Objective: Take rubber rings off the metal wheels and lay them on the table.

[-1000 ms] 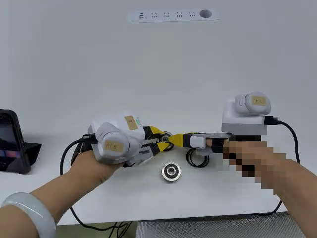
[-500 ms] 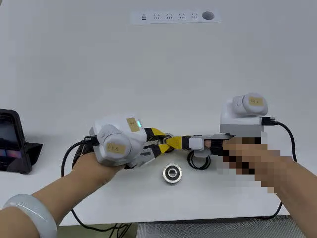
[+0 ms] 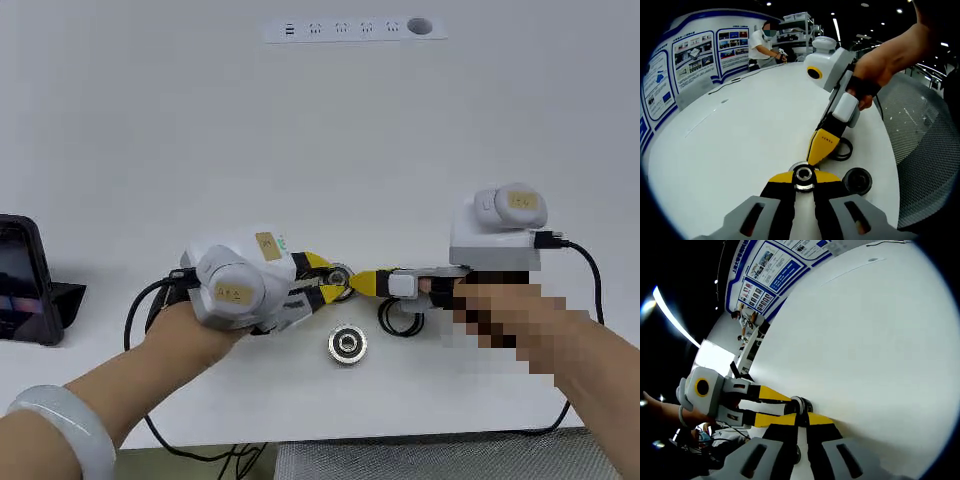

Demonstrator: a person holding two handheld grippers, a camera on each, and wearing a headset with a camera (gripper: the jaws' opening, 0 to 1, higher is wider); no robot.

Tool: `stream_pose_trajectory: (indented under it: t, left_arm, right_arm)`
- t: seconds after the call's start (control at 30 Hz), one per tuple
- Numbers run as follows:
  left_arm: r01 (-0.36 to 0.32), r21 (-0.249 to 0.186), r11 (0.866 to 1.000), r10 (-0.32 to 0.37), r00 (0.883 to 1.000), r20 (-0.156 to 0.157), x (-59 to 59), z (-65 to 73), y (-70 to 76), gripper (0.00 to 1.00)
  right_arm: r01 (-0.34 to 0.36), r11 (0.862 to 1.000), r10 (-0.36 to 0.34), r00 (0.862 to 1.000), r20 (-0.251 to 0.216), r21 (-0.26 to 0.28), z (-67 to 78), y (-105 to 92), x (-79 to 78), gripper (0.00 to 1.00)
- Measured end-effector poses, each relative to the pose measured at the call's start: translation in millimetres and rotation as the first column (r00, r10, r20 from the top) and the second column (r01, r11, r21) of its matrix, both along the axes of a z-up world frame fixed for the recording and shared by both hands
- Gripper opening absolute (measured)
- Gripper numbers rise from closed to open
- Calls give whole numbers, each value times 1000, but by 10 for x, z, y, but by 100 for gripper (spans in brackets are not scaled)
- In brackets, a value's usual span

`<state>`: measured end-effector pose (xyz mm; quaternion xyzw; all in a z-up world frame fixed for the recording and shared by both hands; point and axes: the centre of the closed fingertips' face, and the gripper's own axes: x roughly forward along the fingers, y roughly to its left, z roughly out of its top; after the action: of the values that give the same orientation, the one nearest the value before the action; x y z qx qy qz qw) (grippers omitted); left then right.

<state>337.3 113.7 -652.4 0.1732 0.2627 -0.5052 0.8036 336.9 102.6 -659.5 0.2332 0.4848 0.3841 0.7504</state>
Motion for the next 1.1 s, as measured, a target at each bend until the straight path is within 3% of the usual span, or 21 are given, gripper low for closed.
stream_pose_trajectory:
  t: [0.17, 0.67, 1.1]
  left_arm:
    - [0, 0, 1000, 0, 1000, 0, 0, 1, 0, 13]
    - [-2, 2, 1000, 2, 1000, -2, 10, 1, 3, 13]
    - [-3, 7, 1000, 3, 1000, 0, 7, 3, 1, 13]
  right_arm:
    - [5, 1000, -5, 1000, 11, 4, 35, -22, 22, 3]
    - [-13, 1000, 13, 999, 40, -12, 93, 15, 10, 2]
    - [-17, 1000, 16, 999, 49, 8, 166, 78, -6, 2]
